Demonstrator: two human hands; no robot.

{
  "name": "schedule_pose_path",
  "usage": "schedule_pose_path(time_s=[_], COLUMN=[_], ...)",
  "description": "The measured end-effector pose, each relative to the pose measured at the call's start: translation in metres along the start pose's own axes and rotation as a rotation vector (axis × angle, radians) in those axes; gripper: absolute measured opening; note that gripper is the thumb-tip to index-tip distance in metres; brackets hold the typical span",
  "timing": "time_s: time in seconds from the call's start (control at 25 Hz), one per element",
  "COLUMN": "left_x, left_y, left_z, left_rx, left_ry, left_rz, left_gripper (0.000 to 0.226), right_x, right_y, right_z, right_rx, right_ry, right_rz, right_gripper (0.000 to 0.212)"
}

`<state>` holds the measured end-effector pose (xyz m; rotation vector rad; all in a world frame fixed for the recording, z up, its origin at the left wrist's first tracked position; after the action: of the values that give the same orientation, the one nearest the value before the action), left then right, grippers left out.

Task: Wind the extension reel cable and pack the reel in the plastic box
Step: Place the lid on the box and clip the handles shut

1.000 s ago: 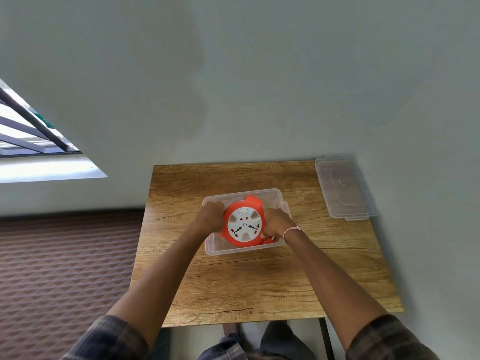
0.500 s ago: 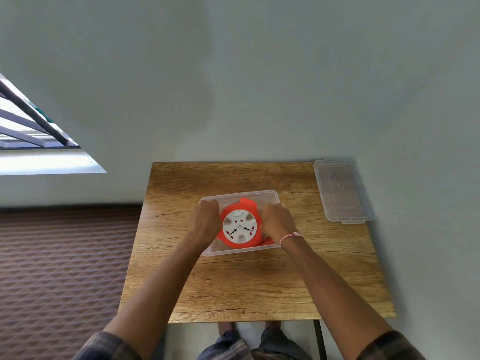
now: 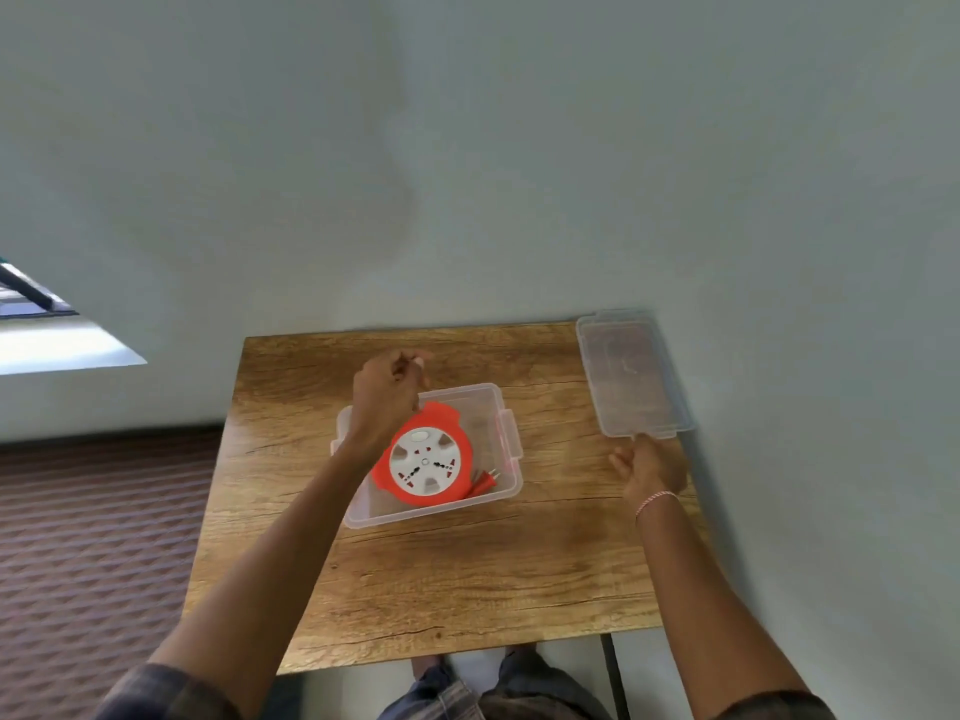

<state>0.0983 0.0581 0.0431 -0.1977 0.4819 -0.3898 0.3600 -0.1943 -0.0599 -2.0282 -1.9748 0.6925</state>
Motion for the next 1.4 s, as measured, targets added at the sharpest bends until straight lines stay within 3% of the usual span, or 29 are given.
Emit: schedule_pose_path(time_s=[0.16,0.28,0.4,0.6,0.76,1.0,1.08,1.2,1.32,1.4], left_x=[0.082,0.163,0.231,0.258,0.251,0.165,0.123,0.057,0.000,-0.031], left_y=[0.007,0.004,0.000,-0.009,0.001,0.024,0.025,0.008,-0.012,-0.020], left_z=[0.055,0.074,0.045,0.002,0.014,0.069,0.085,0.092,0.074,0.054], left_rx=[0.227,0.417,0.369,-0.180,-0.476,-0.712,-0.691,-0.632,-0.605,-0.573], left_ry=[0.137,0.542,0.787,0.378,-0.068,-0.530,-0.618,-0.638,-0.600,-0.640], left_rz=[-0.257,-0.382,-0.496,-0.485,-0.491,-0.679,-0.674,-0.616,-0.517,-0.407], left_gripper=[0.021,0.025,0.025,0.032,0.046,0.094,0.082,0.038,0.024,0.023], right_x=[-0.026,-0.023,-0.011,0.000,-0.015,-0.038,-0.033,-0.017,0.007,0.028], right_y=[0.049,0.071,0.087,0.098,0.086,0.044,0.023,-0.021,-0.057,-0.071], right_z=[0.024,0.018,0.012,0.002,0.000,-0.024,-0.047,-0.084,-0.103,-0.100], right_rx=[0.103,0.109,0.117,0.129,0.094,-0.317,-0.490,-0.706,-0.735,-0.700], right_ry=[0.030,0.053,0.036,0.080,0.097,0.080,0.053,0.060,0.123,0.034], right_rz=[-0.030,-0.104,-0.151,-0.085,-0.132,-0.272,-0.327,-0.419,-0.605,-0.760], right_gripper=[0.025,0.023,0.025,0.017,0.025,0.030,0.026,0.025,0.021,0.013])
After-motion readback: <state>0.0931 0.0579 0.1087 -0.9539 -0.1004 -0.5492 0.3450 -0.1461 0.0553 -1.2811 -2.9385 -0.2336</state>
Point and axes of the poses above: each hand's wrist, its own y-axis towards the middle knuckle, its own x-axis out of the palm, z = x × y, the point moved 3 cm from there along y, towards the middle knuckle, and after that the axes turned 10 degrees about -x, right-handed, at the moved point
